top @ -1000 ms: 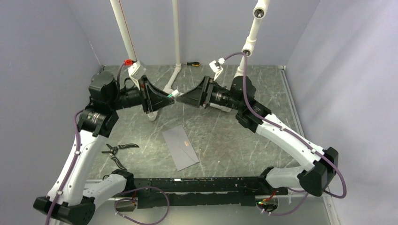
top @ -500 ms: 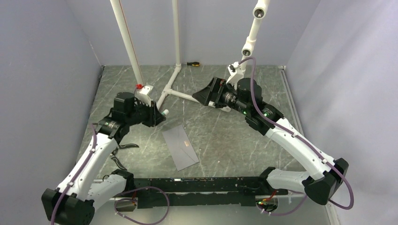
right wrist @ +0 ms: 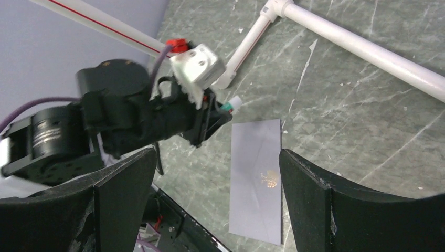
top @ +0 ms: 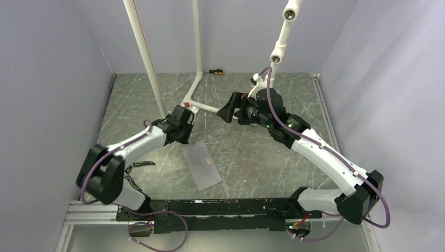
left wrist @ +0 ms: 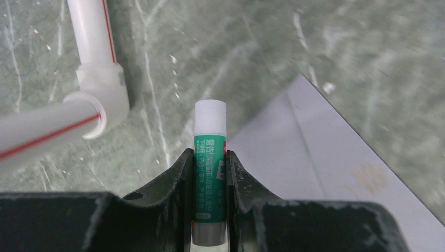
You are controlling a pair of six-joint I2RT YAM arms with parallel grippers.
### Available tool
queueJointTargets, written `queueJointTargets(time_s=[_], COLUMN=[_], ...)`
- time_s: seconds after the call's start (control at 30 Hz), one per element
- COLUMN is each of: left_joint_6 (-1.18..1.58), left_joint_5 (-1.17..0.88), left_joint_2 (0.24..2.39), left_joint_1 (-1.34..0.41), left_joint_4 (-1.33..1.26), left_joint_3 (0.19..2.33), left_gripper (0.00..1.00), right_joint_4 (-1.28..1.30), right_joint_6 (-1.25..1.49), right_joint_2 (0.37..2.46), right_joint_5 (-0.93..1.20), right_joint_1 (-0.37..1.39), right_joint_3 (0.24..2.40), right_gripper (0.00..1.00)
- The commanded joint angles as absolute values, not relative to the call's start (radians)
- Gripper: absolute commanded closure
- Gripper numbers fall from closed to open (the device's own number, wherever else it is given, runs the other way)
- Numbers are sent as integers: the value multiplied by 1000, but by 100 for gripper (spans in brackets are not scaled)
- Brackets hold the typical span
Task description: Place the letter into the envelope and seal it
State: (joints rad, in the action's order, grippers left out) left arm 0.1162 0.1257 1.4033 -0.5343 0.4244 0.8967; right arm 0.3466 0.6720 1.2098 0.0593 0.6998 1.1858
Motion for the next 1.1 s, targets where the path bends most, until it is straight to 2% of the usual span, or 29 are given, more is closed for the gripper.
queueJointTargets(time_s=[0.0,0.23,0.33,0.43,0.5,0.77,0.8,0.87,1.07], left_joint_6=[86,70,69,62,66,86,91,108,179], left_joint_5=[292,247,244,237,234,188,178,168,144], left_joint_2=[1552,1697,1723,1722,1711,1630,1604,1545,1340], left_joint_1=[-537,-513,-505,-502,-502,-502,-503,-507,-512], left_joint_4=[336,219,214,232,251,328,345,390,543], left_joint_3=[992,1023,1015,1009,1013,1067,1080,1114,1193], left_gripper=[97,85,72,47,39,34,32,10,7], right_joint_4=[322,308,318,324,323,340,348,368,446], right_joint_6=[650,661,660,657,659,664,660,645,585], right_joint_2=[1214,1233,1238,1242,1245,1254,1250,1240,1200], right_joint_5=[66,107,109,112,116,117,110,89,-10], right_joint_1=[690,676,671,665,661,652,651,648,641], right_joint_3=[1198,1180,1178,1182,1181,1193,1199,1211,1276], right_gripper=[10,13,13,13,13,13,13,13,11])
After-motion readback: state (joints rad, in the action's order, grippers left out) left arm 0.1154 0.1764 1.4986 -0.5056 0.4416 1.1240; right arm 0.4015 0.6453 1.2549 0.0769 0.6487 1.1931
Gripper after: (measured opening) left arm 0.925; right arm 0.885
